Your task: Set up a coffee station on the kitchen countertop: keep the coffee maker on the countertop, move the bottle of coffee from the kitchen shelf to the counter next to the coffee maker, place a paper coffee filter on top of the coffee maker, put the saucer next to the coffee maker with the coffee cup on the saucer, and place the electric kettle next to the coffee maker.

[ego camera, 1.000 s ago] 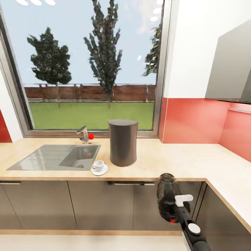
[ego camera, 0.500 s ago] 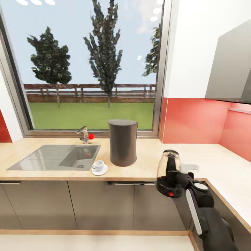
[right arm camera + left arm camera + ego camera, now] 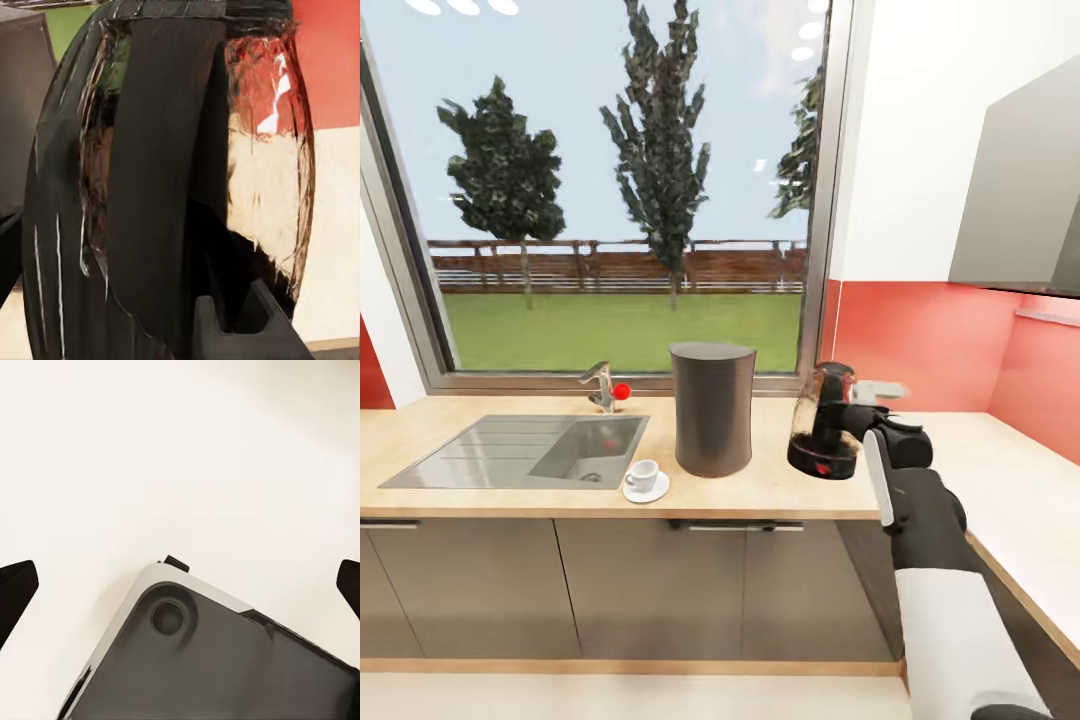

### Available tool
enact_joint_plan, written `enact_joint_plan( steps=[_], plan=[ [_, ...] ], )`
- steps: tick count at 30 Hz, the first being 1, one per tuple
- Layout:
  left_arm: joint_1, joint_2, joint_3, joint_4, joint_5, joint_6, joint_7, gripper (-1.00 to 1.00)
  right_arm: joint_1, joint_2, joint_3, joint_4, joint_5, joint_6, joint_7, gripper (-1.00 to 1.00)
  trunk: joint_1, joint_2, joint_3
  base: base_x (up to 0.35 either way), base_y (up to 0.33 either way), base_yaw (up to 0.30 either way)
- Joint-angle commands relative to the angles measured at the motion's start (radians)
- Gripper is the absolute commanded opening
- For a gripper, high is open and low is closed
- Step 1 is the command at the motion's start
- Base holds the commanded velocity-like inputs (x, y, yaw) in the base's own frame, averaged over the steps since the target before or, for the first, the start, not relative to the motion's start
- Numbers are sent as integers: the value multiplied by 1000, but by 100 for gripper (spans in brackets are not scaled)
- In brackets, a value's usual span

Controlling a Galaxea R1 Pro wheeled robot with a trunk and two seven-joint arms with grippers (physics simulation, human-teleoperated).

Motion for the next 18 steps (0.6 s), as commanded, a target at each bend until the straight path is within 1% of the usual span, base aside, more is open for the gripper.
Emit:
enact_joint_plan(
  steps=[1,4,5,6,9,10,11,12,13,15,16,18],
  plan=[
    [0,0,3,1,-2,-2,0,100,-10,0,-1,39,7,-29,2,-100,0,-1,0,0,0,0],
    [0,-1,0,1,-2,-2,0,100,-41,-2,-1,151,9,-102,2,-100,0,-1,0,0,0,0],
    [0,-1,0,1,-2,-2,0,100,-61,-3,-1,212,10,-139,2,-100,0,-1,0,0,0,0],
    [0,-2,-1,1,-2,-2,0,100,-86,-4,-1,294,11,-199,2,-100,0,-1,0,0,0,0],
    [0,-3,-1,2,-2,-2,0,100,-129,-7,-1,443,12,-293,2,-100,0,-1,0,0,0,0],
    [0,-5,-1,2,-2,-2,0,100,-152,-14,-1,513,13,-340,2,-100,0,-1,0,0,0,0],
    [0,-5,-1,2,-2,-2,0,100,-160,-18,-1,538,13,-357,2,-100,0,-1,0,0,0,0],
    [0,-6,-1,2,-2,-2,0,100,-196,-36,-1,642,13,-424,2,-100,0,-1,0,0,0,0],
    [0,-6,-1,2,-1,-2,0,100,-213,-47,-1,692,13,-453,2,-100,0,-1,0,0,0,0],
    [0,-8,-2,2,-1,-2,0,100,-243,-65,-1,804,14,-540,2,-100,0,-1,0,0,0,0],
    [0,-9,-1,2,-1,-2,0,100,-249,-68,-1,832,14,-563,2,-100,0,-1,0,0,0,0],
    [0,-10,0,2,-1,-2,0,100,-252,-69,-1,850,14,-576,2,-100,0,-1,0,0,0,0]
  ],
)
